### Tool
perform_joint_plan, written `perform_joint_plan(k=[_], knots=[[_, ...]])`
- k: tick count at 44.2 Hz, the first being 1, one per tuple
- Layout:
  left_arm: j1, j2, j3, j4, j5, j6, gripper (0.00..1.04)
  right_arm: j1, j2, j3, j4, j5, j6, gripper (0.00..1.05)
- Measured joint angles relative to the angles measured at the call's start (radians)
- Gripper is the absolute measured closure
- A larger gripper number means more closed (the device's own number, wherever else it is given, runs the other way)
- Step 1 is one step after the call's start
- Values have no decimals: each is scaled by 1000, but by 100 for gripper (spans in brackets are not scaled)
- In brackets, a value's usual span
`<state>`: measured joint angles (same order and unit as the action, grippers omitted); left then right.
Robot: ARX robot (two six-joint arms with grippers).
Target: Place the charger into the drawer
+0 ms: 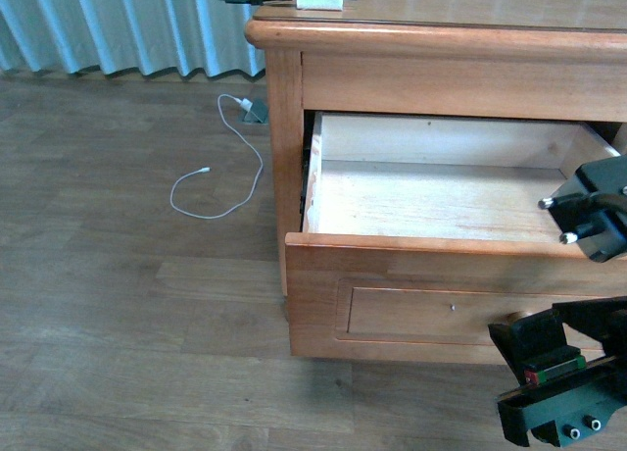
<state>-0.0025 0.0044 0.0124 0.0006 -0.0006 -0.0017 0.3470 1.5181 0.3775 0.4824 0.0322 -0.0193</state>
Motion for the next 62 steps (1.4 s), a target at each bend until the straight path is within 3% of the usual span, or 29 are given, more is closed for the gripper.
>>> perform_joint_plan(k=[12, 25, 42, 49, 62], knots=[[0, 0, 0, 0, 0, 0, 6, -61, -278, -37, -143, -59, -2, 6], [0, 0, 0, 0, 0, 0, 6, -224, -623, -38, -377, -176, -10, 8], [0, 0, 0, 0, 0, 0, 6, -600, -1048, -31, -732, -469, -22, 8], [0, 0, 0, 0, 0, 0, 6, -704, -1181, -58, -818, -563, -34, 8], [0, 0, 0, 0, 0, 0, 6, -740, -1217, -72, -818, -565, -25, 8]])
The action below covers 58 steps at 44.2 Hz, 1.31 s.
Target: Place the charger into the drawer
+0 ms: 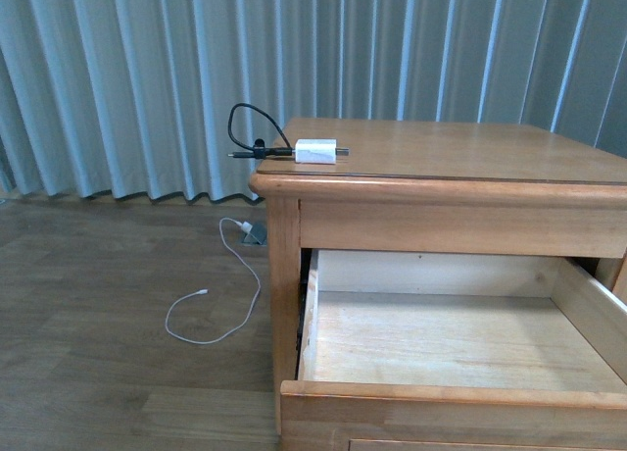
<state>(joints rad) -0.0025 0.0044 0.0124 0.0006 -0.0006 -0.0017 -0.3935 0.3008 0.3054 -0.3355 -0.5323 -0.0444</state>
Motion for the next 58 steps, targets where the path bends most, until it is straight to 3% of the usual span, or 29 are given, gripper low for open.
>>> perform_joint_plan(k=[2, 6, 9, 18, 22, 28, 37, 48, 58], knots=[[0, 0, 0, 0, 0, 0, 6, 2, -3, -3, 3, 3, 2, 9], [0, 0, 0, 0, 0, 0, 6, 69, -99, -111, 236, 190, 24, 23], [0, 0, 0, 0, -1, 0, 6, 116, -151, -151, 312, 262, 28, 34], [0, 0, 0, 0, -1, 0, 6, 217, -197, -199, 327, 364, 33, 68], [0, 0, 0, 0, 0, 0, 6, 323, -219, -217, 324, 505, 34, 86], [0, 0, 0, 0, 0, 0, 6, 388, -236, -230, 325, 522, 34, 103], [0, 0, 0, 0, -1, 0, 6, 389, -242, -236, 325, 530, 34, 65], [0, 0, 0, 0, -1, 0, 6, 389, -242, -236, 325, 531, 34, 8], [0, 0, 0, 0, -1, 0, 6, 389, -242, -236, 325, 531, 35, 8]])
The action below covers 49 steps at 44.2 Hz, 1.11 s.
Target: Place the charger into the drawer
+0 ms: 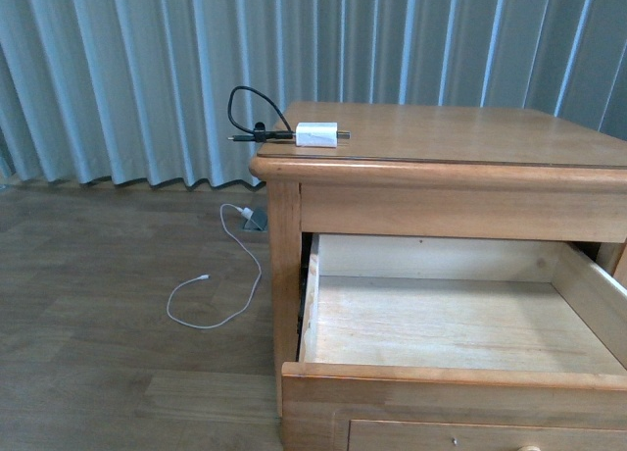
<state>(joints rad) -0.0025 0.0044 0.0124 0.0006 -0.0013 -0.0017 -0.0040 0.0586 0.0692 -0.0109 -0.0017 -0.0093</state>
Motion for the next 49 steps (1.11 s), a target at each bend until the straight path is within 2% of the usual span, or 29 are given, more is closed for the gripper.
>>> perform_joint_plan(k=[33, 36, 38, 42, 49], knots=[[-1, 1, 0, -2, -2, 0, 6, 0, 0, 0, 0, 0, 0, 8], [-102, 109, 42, -87, -283, -10, 6, 0, 0, 0, 0, 0, 0, 8], [-163, 208, 55, -59, -396, -8, 6, 0, 0, 0, 0, 0, 0, 8], [-222, 351, 90, 32, -423, -7, 6, 0, 0, 0, 0, 0, 0, 8], [-291, 639, 209, 216, -348, 43, 6, 0, 0, 0, 0, 0, 0, 8]])
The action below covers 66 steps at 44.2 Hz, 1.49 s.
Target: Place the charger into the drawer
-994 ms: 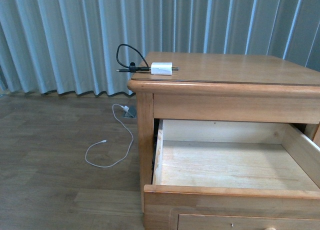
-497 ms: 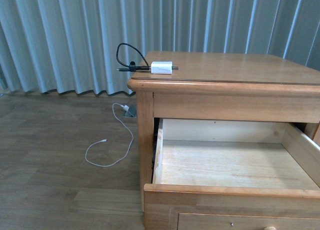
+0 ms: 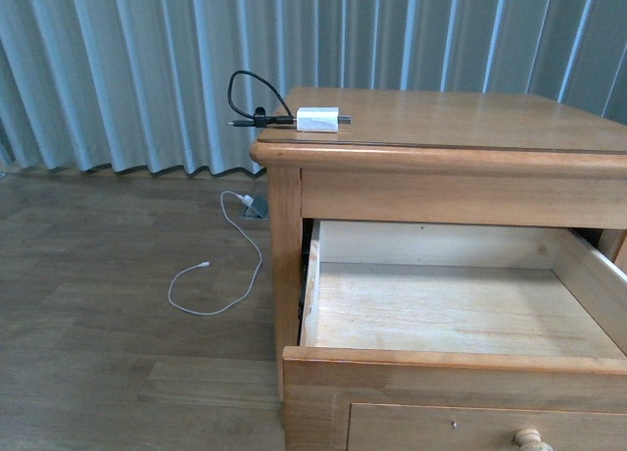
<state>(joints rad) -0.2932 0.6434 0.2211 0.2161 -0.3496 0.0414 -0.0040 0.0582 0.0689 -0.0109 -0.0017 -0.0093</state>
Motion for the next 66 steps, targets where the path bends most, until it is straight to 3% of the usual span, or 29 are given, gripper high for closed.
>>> perform_joint_plan(k=[16, 30, 51, 61, 66], knots=[[8, 578, 377, 214, 164, 87, 6, 0, 0, 0, 0, 0, 0, 8], [-37, 976, 780, 237, 182, 93, 6, 0, 0, 0, 0, 0, 0, 8], [-103, 1497, 1433, 90, 166, 58, 6, 0, 0, 0, 0, 0, 0, 8], [-110, 1586, 1574, 45, 170, 54, 6, 0, 0, 0, 0, 0, 0, 8], [-116, 1635, 1660, -54, 177, 54, 6, 0, 0, 0, 0, 0, 0, 8]])
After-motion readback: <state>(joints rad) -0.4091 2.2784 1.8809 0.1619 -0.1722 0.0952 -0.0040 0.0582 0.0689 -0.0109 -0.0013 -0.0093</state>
